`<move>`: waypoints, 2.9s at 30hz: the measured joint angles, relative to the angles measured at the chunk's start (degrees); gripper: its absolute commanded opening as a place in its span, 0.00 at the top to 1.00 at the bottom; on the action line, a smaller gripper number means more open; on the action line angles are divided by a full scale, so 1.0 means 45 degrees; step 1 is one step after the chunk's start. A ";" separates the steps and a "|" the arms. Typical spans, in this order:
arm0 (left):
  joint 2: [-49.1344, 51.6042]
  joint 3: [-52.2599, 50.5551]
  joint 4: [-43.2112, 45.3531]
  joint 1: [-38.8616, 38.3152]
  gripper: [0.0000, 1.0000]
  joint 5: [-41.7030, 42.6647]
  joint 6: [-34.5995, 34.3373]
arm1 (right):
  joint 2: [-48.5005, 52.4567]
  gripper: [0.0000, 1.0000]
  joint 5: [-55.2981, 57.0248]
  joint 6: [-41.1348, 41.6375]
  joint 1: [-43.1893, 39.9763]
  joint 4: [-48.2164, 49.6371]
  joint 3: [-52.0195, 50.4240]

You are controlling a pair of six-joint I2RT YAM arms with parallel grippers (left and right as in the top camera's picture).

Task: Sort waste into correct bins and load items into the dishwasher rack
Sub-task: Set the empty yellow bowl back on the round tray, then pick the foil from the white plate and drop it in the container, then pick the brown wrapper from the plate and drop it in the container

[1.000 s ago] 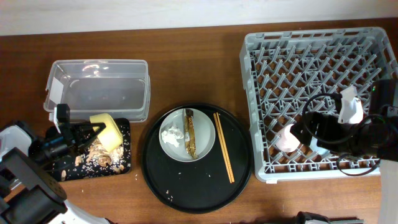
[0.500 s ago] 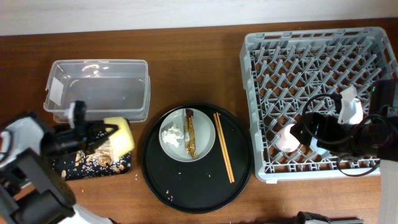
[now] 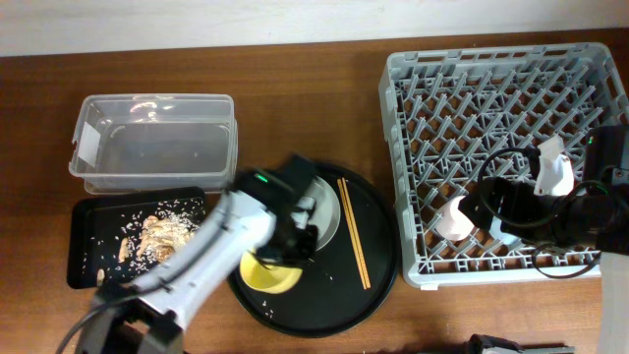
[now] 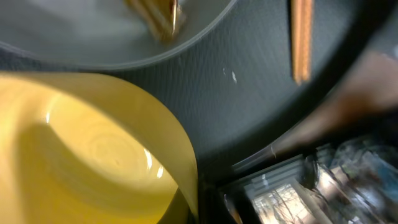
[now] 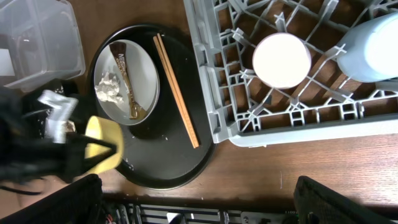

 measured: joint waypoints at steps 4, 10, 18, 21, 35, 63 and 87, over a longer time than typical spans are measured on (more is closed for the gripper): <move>-0.0010 -0.1394 0.1865 -0.2472 0.81 -0.1875 -0.2589 | 0.0000 0.01 0.0005 0.0015 0.0000 0.0015 0.0005; -0.0024 -0.1088 0.0923 -0.2880 0.24 -0.2754 -0.3750 | -0.0005 0.01 0.0000 0.0005 0.0000 0.0102 0.0005; -0.0019 0.0947 0.0379 -0.0568 0.23 -0.5246 -0.3308 | 0.0000 0.01 0.0000 0.0005 0.0000 0.0107 0.0005; 0.0253 0.0952 0.2006 0.0670 0.27 -0.5775 -0.2375 | 0.0000 0.01 0.0000 0.0015 0.0005 0.0160 0.0000; 0.3303 0.2696 0.0627 0.1972 1.00 -0.4707 -0.0714 | 0.0000 0.02 0.0005 0.0010 0.0010 0.0141 0.0005; 0.4172 0.5377 0.0690 0.1846 0.45 -0.3283 0.0738 | 0.0000 0.02 0.0000 0.0005 0.0010 -0.0102 0.0000; 0.5115 0.9583 0.0801 0.7694 0.13 -0.5183 0.1880 | 0.0005 0.01 -0.0301 -0.1200 0.0403 -0.0476 -0.0287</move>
